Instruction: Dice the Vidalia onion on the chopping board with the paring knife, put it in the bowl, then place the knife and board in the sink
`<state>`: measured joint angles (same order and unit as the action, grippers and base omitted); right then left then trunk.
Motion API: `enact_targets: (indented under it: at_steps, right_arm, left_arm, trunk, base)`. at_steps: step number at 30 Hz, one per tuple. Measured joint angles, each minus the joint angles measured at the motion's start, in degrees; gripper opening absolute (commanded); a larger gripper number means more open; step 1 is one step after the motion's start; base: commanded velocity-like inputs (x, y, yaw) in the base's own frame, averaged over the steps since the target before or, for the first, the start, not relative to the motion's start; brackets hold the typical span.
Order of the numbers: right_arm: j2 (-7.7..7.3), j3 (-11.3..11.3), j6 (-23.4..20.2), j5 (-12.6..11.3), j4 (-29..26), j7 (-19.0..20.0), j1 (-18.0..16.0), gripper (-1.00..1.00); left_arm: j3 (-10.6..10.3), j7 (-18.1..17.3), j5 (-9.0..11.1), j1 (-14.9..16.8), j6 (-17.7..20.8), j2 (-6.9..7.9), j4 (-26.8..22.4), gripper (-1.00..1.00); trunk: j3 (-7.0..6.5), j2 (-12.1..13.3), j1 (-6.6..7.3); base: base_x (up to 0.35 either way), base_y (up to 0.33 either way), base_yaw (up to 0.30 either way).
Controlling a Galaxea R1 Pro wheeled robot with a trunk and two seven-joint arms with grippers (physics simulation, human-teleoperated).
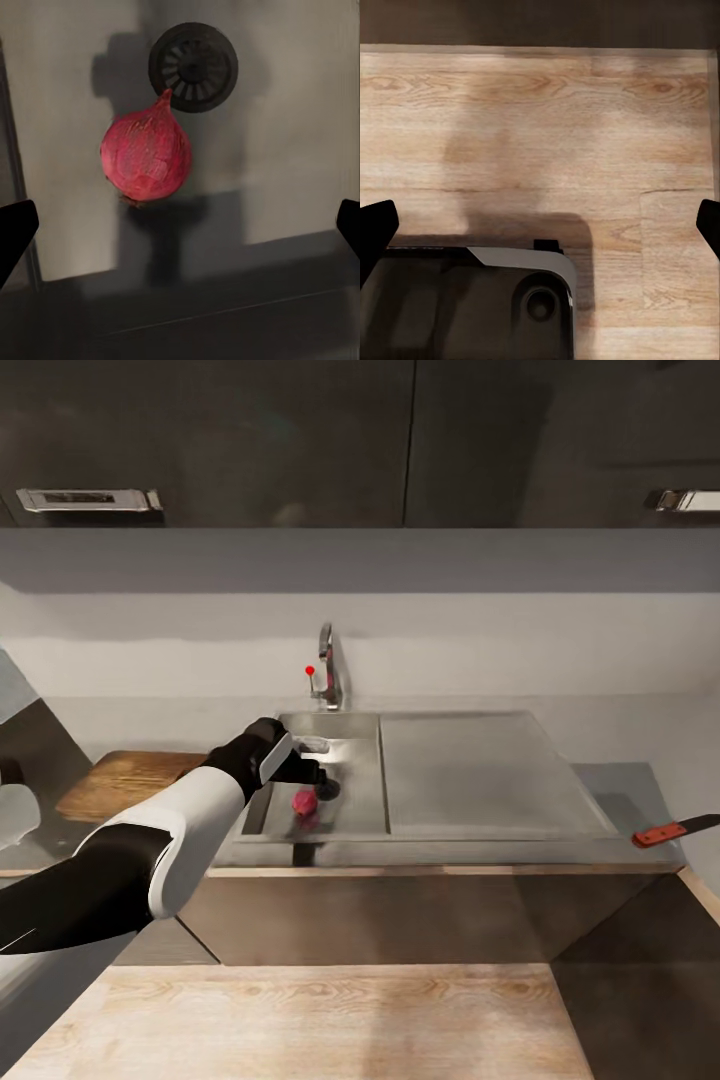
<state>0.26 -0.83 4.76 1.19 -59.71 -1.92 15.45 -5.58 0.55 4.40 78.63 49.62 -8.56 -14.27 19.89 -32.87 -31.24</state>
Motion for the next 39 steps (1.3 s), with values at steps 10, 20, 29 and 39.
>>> enact_targets:
  at_steps: [10, 20, 29, 39]
  right_arm:
    - [0.00, 0.00, 0.00, 0.00, 0.00, 0.01, 0.00, 1.00]
    - [0.00, 0.00, 0.00, 0.00, 0.00, 0.01, 0.00, 1.00]
    - [0.00, 0.00, 0.00, 0.00, 0.00, 0.01, 0.00, 1.00]
    - [0.00, 0.00, 0.00, 0.00, 0.00, 0.01, 0.00, 1.00]
  left_arm:
    - [0.00, -0.07, 0.00, -0.05, -0.09, -0.07, 0.00, 1.00]
    - [0.00, -0.07, 0.00, -1.90, -0.10, -0.02, -0.29, 1.00]
    - [0.00, -0.07, 0.00, -2.33, -0.10, -0.01, -0.28, 1.00]
    - [0.00, -0.07, 0.00, -2.37, -0.10, 0.00, -0.28, 1.00]
  trunk:
    - [0.89, 0.00, 0.00]
    - [1.78, 0.00, -0.02]
    - [2.59, 0.00, -0.02]
    - [3.48, 0.00, -0.02]
  base:
    - [0.086, 0.005, 0.000]
    - [0.042, 0.000, 0.000]
    - [0.001, 0.000, 0.000]
    - [0.002, 0.000, 0.000]
